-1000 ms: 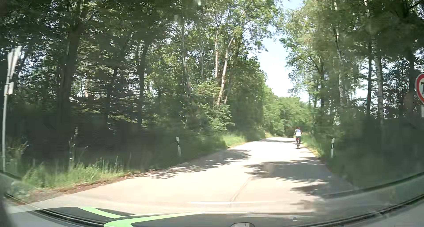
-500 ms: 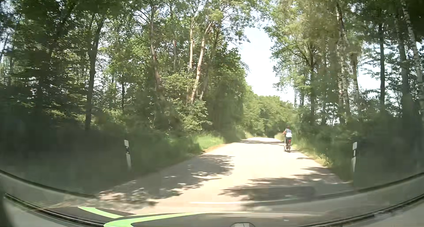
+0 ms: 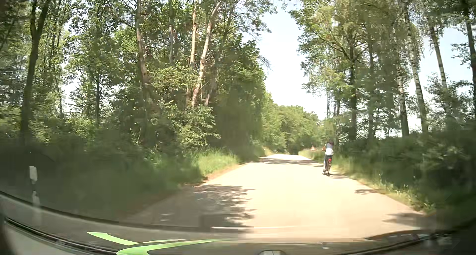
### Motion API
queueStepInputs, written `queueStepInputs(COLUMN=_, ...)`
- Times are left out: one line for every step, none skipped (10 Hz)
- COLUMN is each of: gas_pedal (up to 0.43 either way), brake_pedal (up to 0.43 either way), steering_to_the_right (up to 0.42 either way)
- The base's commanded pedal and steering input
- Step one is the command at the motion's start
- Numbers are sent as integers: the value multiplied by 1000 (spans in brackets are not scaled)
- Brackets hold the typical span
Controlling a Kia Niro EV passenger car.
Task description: Follow the waypoints while adhering to traffic rules and regulations
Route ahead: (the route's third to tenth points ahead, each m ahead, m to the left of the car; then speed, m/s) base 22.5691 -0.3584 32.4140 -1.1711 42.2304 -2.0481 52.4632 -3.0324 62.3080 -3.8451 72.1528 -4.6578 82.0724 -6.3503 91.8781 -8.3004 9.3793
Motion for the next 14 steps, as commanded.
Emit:
queueStepInputs(gas_pedal=339, brake_pedal=0, steering_to_the_right=22)
queueStepInputs(gas_pedal=339, brake_pedal=0, steering_to_the_right=22)
queueStepInputs(gas_pedal=339, brake_pedal=0, steering_to_the_right=22)
queueStepInputs(gas_pedal=350, brake_pedal=0, steering_to_the_right=21)
queueStepInputs(gas_pedal=358, brake_pedal=0, steering_to_the_right=25)
queueStepInputs(gas_pedal=358, brake_pedal=0, steering_to_the_right=29)
queueStepInputs(gas_pedal=358, brake_pedal=0, steering_to_the_right=29)
queueStepInputs(gas_pedal=358, brake_pedal=0, steering_to_the_right=29)
queueStepInputs(gas_pedal=358, brake_pedal=0, steering_to_the_right=29)
queueStepInputs(gas_pedal=358, brake_pedal=0, steering_to_the_right=30)
queueStepInputs(gas_pedal=358, brake_pedal=0, steering_to_the_right=30)
queueStepInputs(gas_pedal=358, brake_pedal=0, steering_to_the_right=31)
queueStepInputs(gas_pedal=358, brake_pedal=0, steering_to_the_right=32)
queueStepInputs(gas_pedal=358, brake_pedal=0, steering_to_the_right=34)
